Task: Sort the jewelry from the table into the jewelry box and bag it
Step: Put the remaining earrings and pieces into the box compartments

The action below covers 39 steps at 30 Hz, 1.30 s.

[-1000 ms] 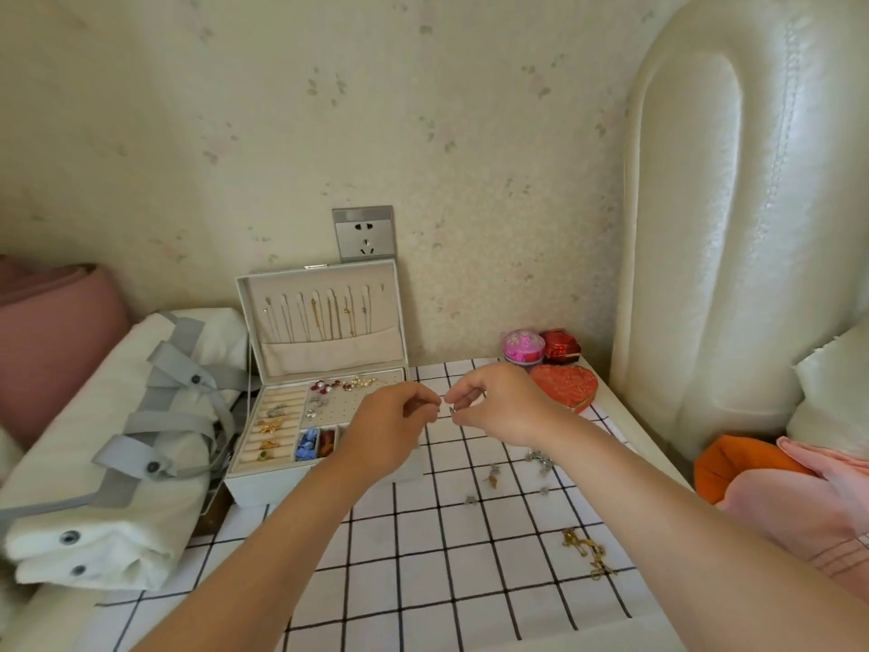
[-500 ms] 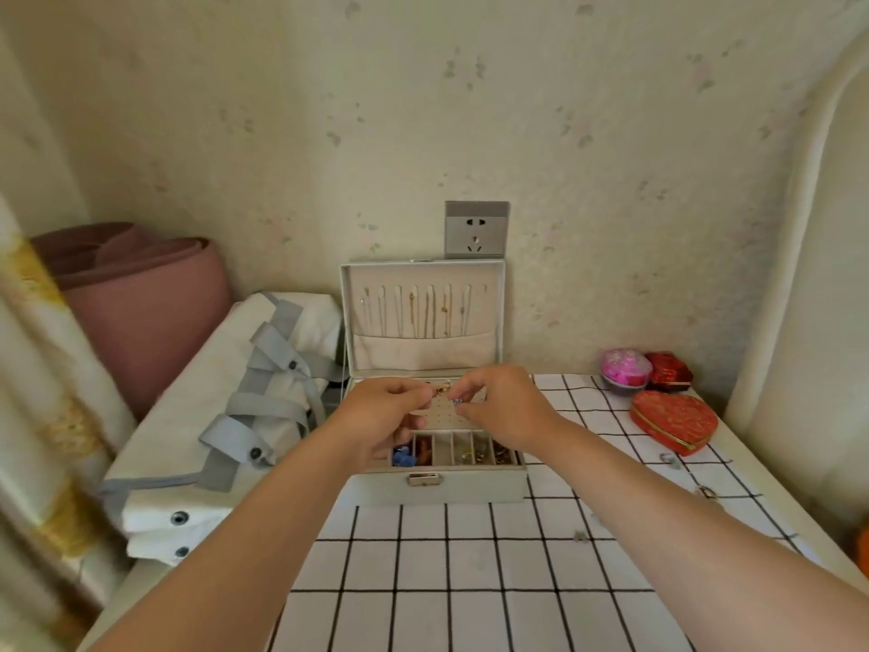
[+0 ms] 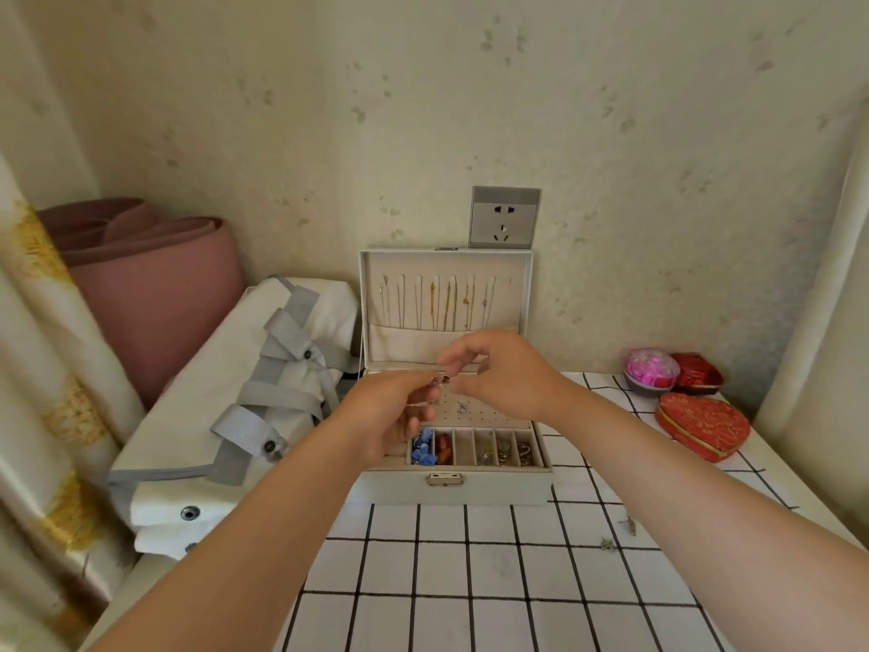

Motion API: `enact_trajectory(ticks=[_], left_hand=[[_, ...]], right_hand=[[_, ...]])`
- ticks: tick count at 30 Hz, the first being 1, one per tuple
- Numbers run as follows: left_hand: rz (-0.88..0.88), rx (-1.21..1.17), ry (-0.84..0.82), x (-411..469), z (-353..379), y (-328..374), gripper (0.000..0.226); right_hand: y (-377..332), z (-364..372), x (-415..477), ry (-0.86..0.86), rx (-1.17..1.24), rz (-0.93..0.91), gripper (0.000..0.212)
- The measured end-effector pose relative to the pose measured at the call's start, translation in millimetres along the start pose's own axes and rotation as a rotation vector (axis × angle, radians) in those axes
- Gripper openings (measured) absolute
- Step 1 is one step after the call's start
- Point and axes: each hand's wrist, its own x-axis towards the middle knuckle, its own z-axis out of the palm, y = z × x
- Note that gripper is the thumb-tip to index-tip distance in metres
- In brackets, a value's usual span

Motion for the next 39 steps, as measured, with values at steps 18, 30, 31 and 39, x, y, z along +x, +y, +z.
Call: enact_trajectory(ticks=[18,30,31,39], left_hand=[[-0.067,-0.095,-0.075,-9,-16,17,0.012],[0.130,-0.049,0.049,4,-5,12,0.012],[0.158,-0.036,0.061,5,-4,12,0.013],[0.618,0.965,0.279,11,-17,-7,0.011]], right_hand=[[-31,3,17,0.024,0.270,0.075,0.008],[-19,8,27,0.059,0.216,0.002,0.025],[-16,9,28,0.076,0.209,-0.008,0.024],[7,9,28,0.040,-0.059,0.027,0.022]])
